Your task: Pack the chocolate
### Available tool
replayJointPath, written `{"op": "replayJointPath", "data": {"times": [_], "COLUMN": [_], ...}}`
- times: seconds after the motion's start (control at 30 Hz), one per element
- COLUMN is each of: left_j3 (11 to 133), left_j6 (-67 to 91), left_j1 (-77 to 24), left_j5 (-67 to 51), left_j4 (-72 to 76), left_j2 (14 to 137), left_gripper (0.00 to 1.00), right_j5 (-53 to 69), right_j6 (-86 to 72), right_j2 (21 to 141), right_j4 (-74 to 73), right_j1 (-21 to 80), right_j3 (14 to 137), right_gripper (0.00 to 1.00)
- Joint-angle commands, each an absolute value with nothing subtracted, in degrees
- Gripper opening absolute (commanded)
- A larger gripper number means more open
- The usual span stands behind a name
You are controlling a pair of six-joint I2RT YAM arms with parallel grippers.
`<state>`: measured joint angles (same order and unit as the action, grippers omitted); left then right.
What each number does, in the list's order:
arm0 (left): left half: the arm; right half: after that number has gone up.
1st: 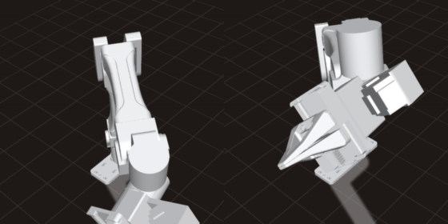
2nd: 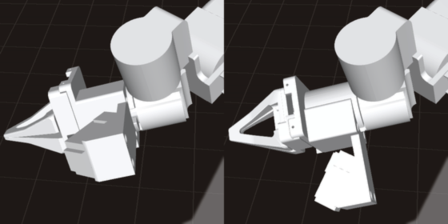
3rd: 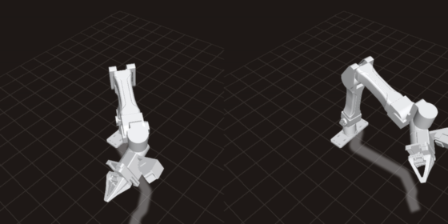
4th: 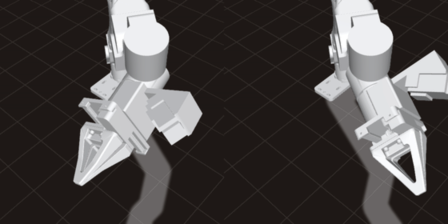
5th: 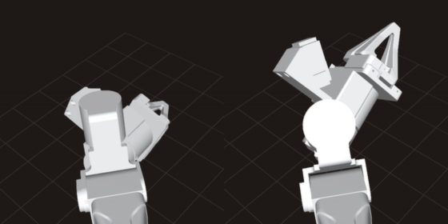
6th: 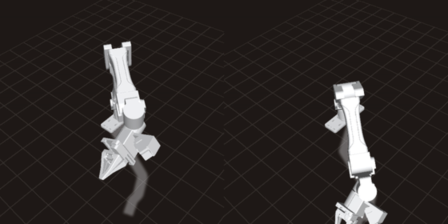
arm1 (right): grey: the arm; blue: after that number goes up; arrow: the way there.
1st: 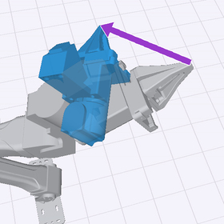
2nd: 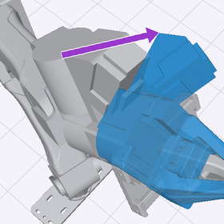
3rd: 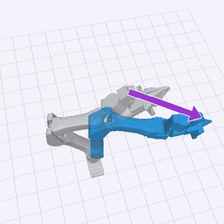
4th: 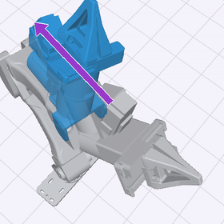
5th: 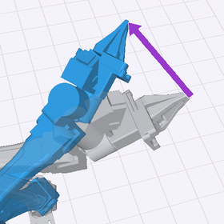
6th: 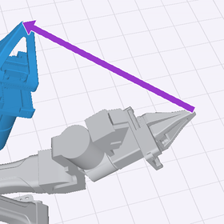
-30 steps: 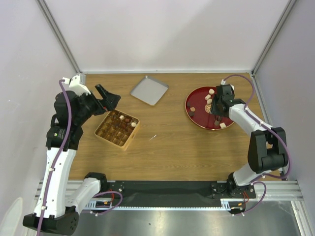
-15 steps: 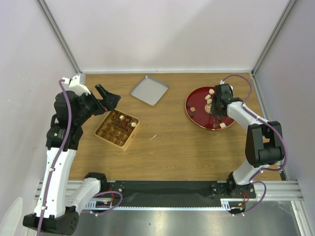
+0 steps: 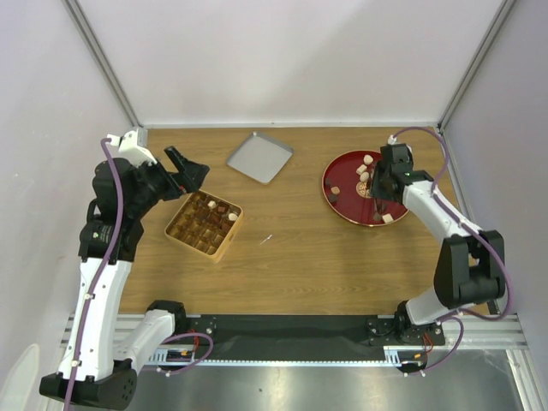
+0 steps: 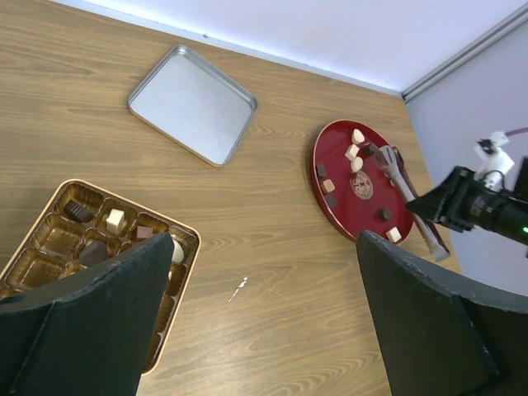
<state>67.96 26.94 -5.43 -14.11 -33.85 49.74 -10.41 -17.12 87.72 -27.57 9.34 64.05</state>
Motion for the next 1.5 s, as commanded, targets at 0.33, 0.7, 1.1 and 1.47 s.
{"op": "replayJointPath", "data": {"times": [0.33,0.7,1.1,1.47], "left_j3": [70.83,77.17,78.58,77.26], "left_j6": [27.07,25.67,25.31,25.66], "left_j1": [-5.27,-5.19,-5.19,-5.19], "left_j5": [-13.89,-9.14,-9.23,-9.40], "left_j4": [-33.66,-38.41,-39.46,-38.58], "left_j2": [49.92,50.71,50.80,50.54], "left_gripper": [1.00,1.00,1.00,1.00], "right_j5": [-2.99,-4.92,-3.17,1.49], "right_j6": [-17.31,-20.66,-17.14,-17.05], "right_j2": [72.60,85.94,107.22,114.87], "right_j4": [-32.26,-18.99,-9.76,-5.36], "right_j1": [20.00,47.60,60.99,61.52], "right_j3": [62.49,73.99,90.69,93.52], "right_gripper": [0.36,0.36,0.36,0.38]}}
